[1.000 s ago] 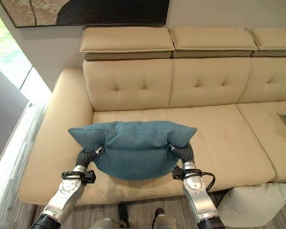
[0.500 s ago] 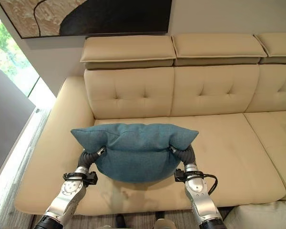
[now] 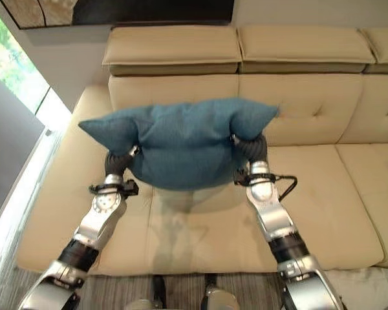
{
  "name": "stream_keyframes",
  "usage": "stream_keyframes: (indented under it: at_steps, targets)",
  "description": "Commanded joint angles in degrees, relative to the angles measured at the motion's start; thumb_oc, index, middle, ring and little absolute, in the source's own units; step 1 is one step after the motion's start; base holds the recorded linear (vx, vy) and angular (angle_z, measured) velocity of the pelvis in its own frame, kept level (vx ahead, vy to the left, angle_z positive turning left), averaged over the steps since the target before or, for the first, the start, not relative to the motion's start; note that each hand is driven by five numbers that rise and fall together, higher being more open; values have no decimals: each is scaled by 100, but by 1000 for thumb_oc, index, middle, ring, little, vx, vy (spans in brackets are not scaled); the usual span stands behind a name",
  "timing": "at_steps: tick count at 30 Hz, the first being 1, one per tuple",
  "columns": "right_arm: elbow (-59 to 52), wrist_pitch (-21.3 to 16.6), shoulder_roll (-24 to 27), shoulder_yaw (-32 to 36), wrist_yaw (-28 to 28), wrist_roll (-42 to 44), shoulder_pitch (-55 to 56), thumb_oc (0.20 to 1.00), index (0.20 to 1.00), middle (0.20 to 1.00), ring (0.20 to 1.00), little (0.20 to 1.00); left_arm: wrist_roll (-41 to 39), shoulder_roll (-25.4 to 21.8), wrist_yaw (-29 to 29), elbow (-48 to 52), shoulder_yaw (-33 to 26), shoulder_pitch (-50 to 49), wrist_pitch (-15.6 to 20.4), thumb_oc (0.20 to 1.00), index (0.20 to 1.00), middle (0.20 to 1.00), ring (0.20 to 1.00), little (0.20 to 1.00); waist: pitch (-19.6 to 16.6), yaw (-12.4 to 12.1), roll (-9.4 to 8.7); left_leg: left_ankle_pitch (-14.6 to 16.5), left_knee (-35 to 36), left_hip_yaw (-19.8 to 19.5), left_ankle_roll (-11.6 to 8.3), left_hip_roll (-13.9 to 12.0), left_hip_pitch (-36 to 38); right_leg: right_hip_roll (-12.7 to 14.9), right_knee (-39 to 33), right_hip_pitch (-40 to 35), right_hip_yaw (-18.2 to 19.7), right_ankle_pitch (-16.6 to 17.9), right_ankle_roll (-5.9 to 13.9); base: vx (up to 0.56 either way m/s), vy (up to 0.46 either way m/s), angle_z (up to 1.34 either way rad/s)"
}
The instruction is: Pick up all the scattered cushions and arrange them neatly on the sofa.
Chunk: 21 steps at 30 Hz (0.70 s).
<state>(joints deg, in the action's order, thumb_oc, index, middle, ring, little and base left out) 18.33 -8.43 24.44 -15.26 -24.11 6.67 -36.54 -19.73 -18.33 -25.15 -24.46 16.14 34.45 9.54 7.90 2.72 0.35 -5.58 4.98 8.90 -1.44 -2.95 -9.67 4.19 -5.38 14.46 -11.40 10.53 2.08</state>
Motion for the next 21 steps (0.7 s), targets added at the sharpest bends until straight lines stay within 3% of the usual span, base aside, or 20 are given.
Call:
stream_keyframes:
  at_steps: [1,5,19,20,21]
  targets:
    - [-523,-495,-64,-264,-140,-354,-705,200,200,200,200,200,173,-67,-95,404,643,960,792,200,200,200,200,200,97,-44,-102,348,-42,-191,-241,38,9,67,203,-429,94,-872,524,-104,14,21]
    - [-51,-462,112,-352,-346,-366,-1480,200,200,200,200,200,147,-268,-249,-196,728,1760,870,200,200,200,200,200,103,-59,-44,150,-5,-261,-302,77,-591,131,349,181,90,-783,531,-44,11,2]
    - [572,-572,-95,-439,-541,-285,-1999,200,200,200,200,200,263,-538,-189,-1231,1007,2679,754,200,200,200,200,200,426,-35,114,-50,-5,-292,-399,103,-1462,216,670,1189,91,-754,527,-18,3,2]
    - [693,-541,-114,-443,-655,-364,-2063,200,200,200,200,200,236,-520,-180,-1414,1037,2829,718,1000,1000,1000,1000,1000,462,2,162,-65,2,-289,-403,126,-1581,225,690,1327,107,-740,532,0,0,0]
    - [695,-541,-114,-444,-657,-365,-2066,420,420,420,420,420,234,-520,-179,-1419,1037,2834,721,1000,1000,1000,1000,1000,457,2,163,-66,2,-290,-402,126,-1588,225,693,1335,107,-741,532,0,0,0]
